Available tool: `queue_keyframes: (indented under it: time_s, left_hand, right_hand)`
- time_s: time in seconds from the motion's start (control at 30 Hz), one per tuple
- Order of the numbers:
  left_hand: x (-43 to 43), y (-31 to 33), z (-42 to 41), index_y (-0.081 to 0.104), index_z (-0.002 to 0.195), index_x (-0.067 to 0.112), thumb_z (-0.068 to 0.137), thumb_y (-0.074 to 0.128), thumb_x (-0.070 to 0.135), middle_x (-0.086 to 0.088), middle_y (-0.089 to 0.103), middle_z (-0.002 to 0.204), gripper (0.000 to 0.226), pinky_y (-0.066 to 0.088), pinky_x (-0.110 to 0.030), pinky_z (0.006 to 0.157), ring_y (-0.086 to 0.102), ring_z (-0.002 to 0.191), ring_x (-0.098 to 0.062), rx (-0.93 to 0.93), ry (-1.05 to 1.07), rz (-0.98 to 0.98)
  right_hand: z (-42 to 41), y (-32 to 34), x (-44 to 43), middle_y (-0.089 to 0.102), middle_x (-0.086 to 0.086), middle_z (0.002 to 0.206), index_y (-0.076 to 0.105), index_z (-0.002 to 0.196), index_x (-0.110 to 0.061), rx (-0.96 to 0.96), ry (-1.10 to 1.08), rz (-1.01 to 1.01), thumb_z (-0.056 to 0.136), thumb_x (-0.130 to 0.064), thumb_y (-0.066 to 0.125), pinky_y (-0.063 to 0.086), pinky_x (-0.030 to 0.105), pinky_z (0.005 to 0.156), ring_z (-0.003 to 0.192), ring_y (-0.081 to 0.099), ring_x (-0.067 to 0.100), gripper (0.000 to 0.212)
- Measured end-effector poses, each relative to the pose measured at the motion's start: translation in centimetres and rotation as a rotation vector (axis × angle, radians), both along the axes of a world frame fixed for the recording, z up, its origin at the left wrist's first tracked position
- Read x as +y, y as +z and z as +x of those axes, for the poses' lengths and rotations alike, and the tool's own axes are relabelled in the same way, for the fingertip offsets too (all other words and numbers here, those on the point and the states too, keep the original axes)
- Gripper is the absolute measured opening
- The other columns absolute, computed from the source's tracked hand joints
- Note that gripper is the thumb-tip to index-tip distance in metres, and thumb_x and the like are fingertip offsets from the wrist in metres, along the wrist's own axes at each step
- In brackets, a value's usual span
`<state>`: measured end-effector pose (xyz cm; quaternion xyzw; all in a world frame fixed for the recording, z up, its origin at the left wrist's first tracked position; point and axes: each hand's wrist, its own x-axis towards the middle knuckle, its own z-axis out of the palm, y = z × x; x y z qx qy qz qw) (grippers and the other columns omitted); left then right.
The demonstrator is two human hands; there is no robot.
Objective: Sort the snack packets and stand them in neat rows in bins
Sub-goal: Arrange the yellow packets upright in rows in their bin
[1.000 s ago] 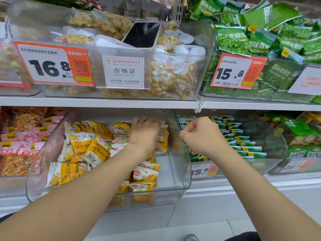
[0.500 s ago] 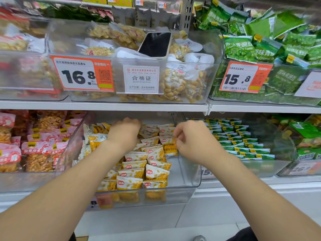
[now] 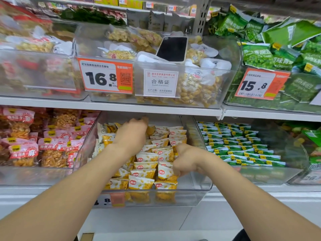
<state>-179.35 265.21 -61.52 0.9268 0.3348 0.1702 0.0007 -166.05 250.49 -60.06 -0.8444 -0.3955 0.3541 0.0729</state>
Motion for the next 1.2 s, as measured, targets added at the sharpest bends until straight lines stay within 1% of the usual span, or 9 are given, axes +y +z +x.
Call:
queue_keyframes:
  time_s: [0.13, 0.3, 0.47, 0.57, 0.67, 0.83, 0.93, 1.07, 1.2]
  left_hand:
    - [-0.9, 0.3, -1.3, 0.049, 0.106, 0.013, 0.101, 0.055, 0.009, -0.009, 0.058, 0.076, 0.009, 0.051, -0.045, 0.056, 0.060, 0.068, -0.037, -0.070, -0.072, -0.100]
    - [-1.7, 0.8, -3.4, 0.053, 0.117, 0.016, 0.105, 0.054, 0.020, -0.013, 0.066, 0.091, 0.012, 0.056, -0.048, 0.071, 0.064, 0.084, -0.037, -0.094, -0.112, -0.203]
    - [-2.2, 1.1, -4.8, 0.044, 0.113, 0.018, 0.108, 0.050, 0.021, -0.007, 0.062, 0.076, 0.008, 0.050, -0.044, 0.055, 0.061, 0.064, -0.027, -0.164, -0.138, -0.282]
    - [-2.1, 1.1, -4.7, 0.044, 0.112, 0.019, 0.109, 0.049, 0.024, -0.007, 0.062, 0.076, 0.008, 0.051, -0.045, 0.058, 0.061, 0.067, -0.029, -0.179, -0.121, -0.314]
    - [-2.0, 1.1, -4.0, 0.050, 0.117, 0.020, 0.110, 0.050, 0.028, -0.002, 0.065, 0.082, 0.011, 0.043, -0.037, 0.065, 0.062, 0.081, -0.020, -0.213, -0.119, -0.405]
    - [-2.1, 2.0, -3.4, 0.063, 0.119, 0.026, 0.109, 0.054, 0.028, 0.005, 0.070, 0.084, 0.014, 0.047, -0.019, 0.059, 0.071, 0.065, -0.004, -0.241, -0.162, -0.565]
    - [-2.5, 2.3, -3.5, 0.070, 0.122, 0.031, 0.108, 0.055, 0.033, 0.016, 0.070, 0.108, 0.020, 0.050, -0.016, 0.064, 0.065, 0.077, 0.006, -0.225, -0.261, -0.610]
    - [-2.8, 2.9, -3.9, 0.076, 0.112, 0.034, 0.106, 0.058, 0.038, 0.015, 0.076, 0.091, 0.019, 0.054, -0.023, 0.066, 0.065, 0.078, 0.005, -0.349, -0.292, -0.808]
    - [-3.4, 3.5, -4.2, 0.076, 0.109, 0.027, 0.092, 0.078, 0.036, 0.003, 0.080, 0.101, 0.020, 0.064, -0.035, 0.076, 0.075, 0.093, -0.019, -0.412, -0.369, -1.044]
  right_hand:
    - [0.4, -0.9, 0.7, 0.075, 0.011, 0.103, 0.061, 0.118, -0.008, -0.001, -0.031, -0.018, 0.081, -0.020, 0.087, 0.062, 0.030, 0.073, 0.083, 0.075, 0.020, 0.046]
    - [0.2, -0.2, -0.4, 0.060, 0.007, 0.137, 0.039, 0.149, -0.007, 0.239, 0.034, -0.157, 0.067, -0.019, 0.101, 0.064, 0.034, 0.088, 0.102, 0.075, 0.021, 0.103]
    - [-1.6, 0.6, -0.5, 0.061, -0.003, 0.104, 0.044, 0.125, -0.010, 0.099, 0.143, -0.137, 0.082, -0.014, 0.087, 0.049, 0.013, 0.049, 0.068, 0.067, 0.001, 0.061]
    - [-2.2, 0.5, -0.1, 0.063, -0.003, 0.109, 0.048, 0.126, -0.012, 0.013, 0.207, -0.097, 0.080, -0.020, 0.087, 0.048, 0.015, 0.051, 0.068, 0.066, -0.002, 0.061]
    - [-1.9, 0.4, -0.5, 0.074, 0.001, 0.091, 0.056, 0.101, -0.010, 0.011, 0.211, -0.091, 0.079, -0.027, 0.090, 0.051, 0.019, 0.055, 0.067, 0.073, 0.005, 0.044]
    - [-0.7, 2.3, -1.9, 0.062, -0.003, 0.099, 0.058, 0.105, -0.017, -0.273, 0.074, 0.129, 0.066, -0.079, 0.082, 0.045, 0.027, 0.061, 0.092, 0.063, 0.017, 0.077]
    - [-0.5, 2.3, -2.3, 0.071, -0.001, 0.122, 0.058, 0.141, -0.028, -0.114, 0.024, 0.500, 0.076, -0.059, 0.087, 0.060, 0.036, 0.086, 0.105, 0.071, 0.017, 0.077]
    - [-0.8, 2.3, -2.8, 0.081, 0.006, 0.094, 0.074, 0.119, -0.023, 0.256, 0.036, 0.606, 0.092, -0.021, 0.082, 0.061, 0.039, 0.089, 0.093, 0.078, 0.023, 0.028]
    - [-1.1, 3.0, -3.2, 0.081, 0.012, 0.088, 0.075, 0.107, -0.011, 0.338, -0.129, 0.678, 0.095, -0.008, 0.077, 0.062, 0.029, 0.072, 0.085, 0.079, 0.027, 0.013]
